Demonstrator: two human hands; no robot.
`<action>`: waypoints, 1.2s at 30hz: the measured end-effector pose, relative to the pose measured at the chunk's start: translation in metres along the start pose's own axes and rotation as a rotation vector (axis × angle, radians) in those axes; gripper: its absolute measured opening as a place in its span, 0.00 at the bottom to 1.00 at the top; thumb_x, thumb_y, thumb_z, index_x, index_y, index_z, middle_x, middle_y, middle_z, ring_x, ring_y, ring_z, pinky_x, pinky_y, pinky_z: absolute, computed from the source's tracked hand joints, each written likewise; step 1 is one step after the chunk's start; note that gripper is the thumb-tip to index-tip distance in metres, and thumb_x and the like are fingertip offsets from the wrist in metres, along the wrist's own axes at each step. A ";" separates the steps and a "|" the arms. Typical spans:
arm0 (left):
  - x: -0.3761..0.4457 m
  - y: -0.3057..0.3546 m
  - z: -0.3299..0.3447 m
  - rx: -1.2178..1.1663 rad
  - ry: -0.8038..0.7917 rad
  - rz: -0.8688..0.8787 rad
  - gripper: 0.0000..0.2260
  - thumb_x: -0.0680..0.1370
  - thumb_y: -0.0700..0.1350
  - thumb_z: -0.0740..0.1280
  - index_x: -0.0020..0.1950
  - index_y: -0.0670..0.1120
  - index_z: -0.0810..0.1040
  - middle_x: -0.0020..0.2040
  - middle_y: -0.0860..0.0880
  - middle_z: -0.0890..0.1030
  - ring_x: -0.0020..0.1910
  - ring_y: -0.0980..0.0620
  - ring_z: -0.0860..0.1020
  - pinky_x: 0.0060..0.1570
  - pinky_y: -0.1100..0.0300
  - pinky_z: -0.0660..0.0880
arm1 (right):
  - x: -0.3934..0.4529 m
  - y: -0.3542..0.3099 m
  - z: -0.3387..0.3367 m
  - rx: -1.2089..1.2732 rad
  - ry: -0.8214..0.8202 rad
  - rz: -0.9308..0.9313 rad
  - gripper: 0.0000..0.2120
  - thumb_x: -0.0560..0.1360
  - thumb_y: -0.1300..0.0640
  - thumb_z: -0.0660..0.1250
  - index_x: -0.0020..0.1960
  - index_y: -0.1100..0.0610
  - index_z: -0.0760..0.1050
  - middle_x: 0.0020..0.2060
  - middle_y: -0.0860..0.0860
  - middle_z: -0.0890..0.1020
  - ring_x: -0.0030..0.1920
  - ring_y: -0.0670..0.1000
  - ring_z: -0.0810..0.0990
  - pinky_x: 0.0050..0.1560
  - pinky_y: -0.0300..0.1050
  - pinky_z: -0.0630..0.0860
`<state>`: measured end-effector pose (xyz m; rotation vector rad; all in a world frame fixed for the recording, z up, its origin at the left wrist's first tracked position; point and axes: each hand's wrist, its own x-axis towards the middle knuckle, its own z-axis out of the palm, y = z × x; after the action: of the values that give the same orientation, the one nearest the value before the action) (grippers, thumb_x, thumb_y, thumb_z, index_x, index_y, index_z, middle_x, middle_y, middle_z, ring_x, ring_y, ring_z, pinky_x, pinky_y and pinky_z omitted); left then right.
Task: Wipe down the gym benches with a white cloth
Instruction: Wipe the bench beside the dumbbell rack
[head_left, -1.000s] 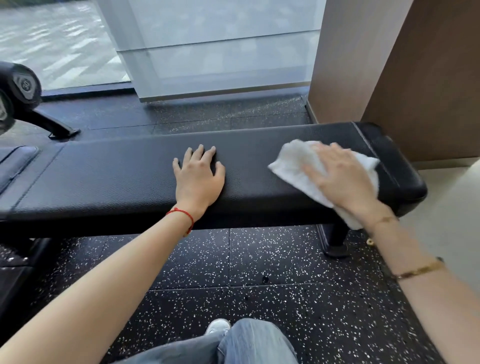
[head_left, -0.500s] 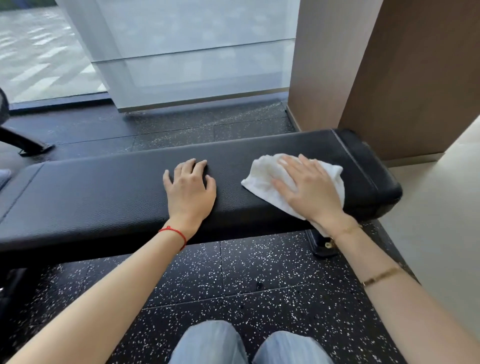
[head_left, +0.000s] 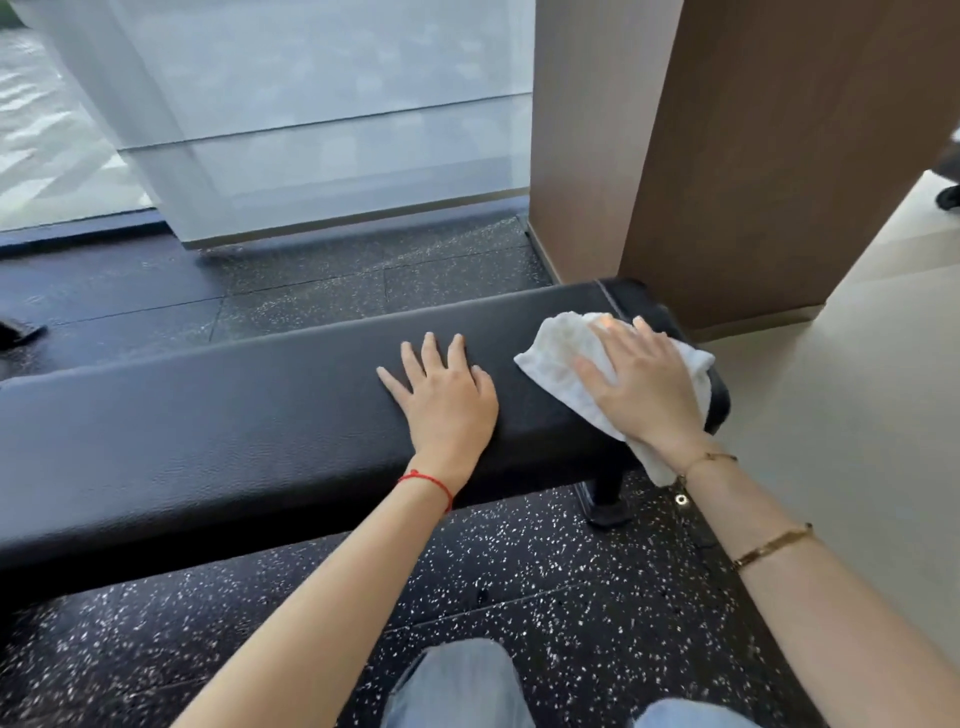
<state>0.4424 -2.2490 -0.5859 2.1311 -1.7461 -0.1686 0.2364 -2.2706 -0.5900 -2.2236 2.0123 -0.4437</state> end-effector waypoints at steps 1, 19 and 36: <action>0.000 0.003 0.004 0.015 0.023 -0.013 0.23 0.82 0.51 0.53 0.77 0.49 0.62 0.79 0.44 0.59 0.79 0.40 0.51 0.75 0.33 0.44 | 0.011 0.008 -0.001 0.001 -0.018 -0.017 0.29 0.82 0.36 0.48 0.78 0.47 0.59 0.78 0.46 0.62 0.79 0.56 0.56 0.78 0.54 0.50; 0.007 0.003 0.018 0.011 0.172 -0.072 0.20 0.80 0.51 0.60 0.72 0.53 0.71 0.75 0.47 0.69 0.77 0.46 0.60 0.75 0.35 0.49 | -0.010 0.112 -0.019 -0.076 0.017 -0.967 0.30 0.81 0.35 0.56 0.78 0.47 0.61 0.78 0.47 0.62 0.77 0.56 0.62 0.77 0.56 0.58; 0.006 0.006 0.019 0.048 0.211 -0.084 0.20 0.80 0.50 0.60 0.73 0.53 0.71 0.75 0.49 0.68 0.77 0.49 0.61 0.75 0.37 0.51 | -0.022 0.107 -0.006 -0.297 0.190 -0.968 0.32 0.82 0.37 0.56 0.80 0.49 0.54 0.77 0.52 0.65 0.75 0.58 0.67 0.73 0.58 0.66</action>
<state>0.4323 -2.2593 -0.6004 2.1695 -1.5574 0.0747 0.1313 -2.2603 -0.6167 -3.3538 0.9409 -0.4467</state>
